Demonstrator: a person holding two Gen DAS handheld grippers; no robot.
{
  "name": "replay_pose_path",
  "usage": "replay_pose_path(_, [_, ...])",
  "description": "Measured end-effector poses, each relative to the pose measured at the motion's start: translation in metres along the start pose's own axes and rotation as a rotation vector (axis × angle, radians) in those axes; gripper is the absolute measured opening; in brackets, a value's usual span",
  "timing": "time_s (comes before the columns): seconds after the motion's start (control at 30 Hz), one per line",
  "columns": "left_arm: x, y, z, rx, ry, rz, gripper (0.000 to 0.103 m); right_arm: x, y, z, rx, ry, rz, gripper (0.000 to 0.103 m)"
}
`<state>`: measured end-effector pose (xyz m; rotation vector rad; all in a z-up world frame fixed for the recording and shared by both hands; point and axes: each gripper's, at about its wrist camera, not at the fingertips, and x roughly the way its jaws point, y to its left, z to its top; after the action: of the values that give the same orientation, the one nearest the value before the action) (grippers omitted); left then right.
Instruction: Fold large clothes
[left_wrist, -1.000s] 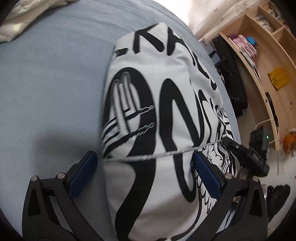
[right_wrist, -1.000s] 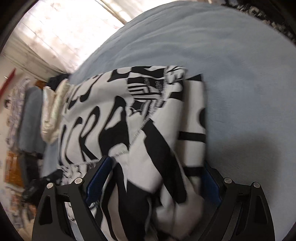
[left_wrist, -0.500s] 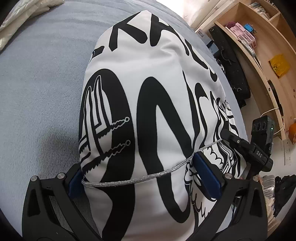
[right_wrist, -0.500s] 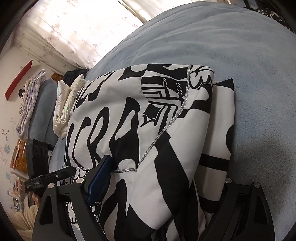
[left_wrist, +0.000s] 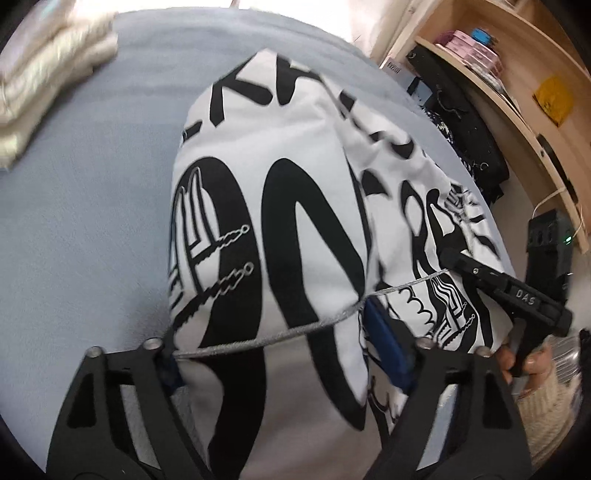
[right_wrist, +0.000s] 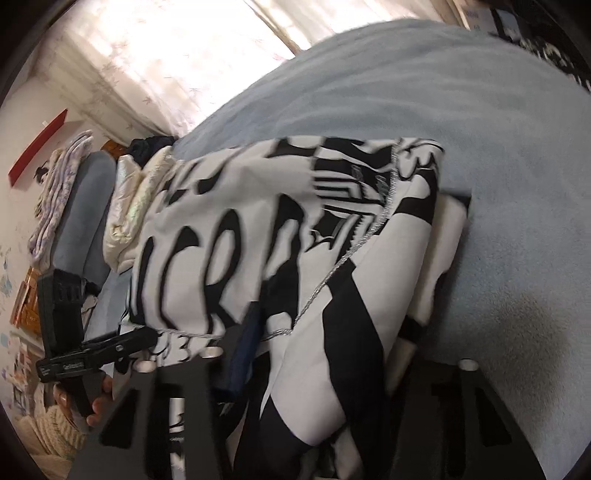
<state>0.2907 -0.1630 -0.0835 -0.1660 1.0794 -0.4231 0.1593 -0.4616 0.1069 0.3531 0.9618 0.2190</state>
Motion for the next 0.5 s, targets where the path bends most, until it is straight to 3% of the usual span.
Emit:
replay_pose_path(0.07, [-0.012, -0.009, 0.001, 0.036, -0.026, 0.010, 0.059, -0.007, 0.022, 0.000, -0.033, -0.021, -0.010, 0.029])
replay_pose_path(0.17, [-0.033, -0.022, 0.000, 0.080, -0.053, 0.031, 0.054, -0.019, 0.055, -0.002, -0.098, -0.053, -0.026, 0.026])
replay_pose_path(0.5, [-0.141, 0.002, -0.027, 0.082, -0.091, 0.109, 0.052, -0.042, 0.155, -0.034, -0.156, -0.058, 0.039, 0.025])
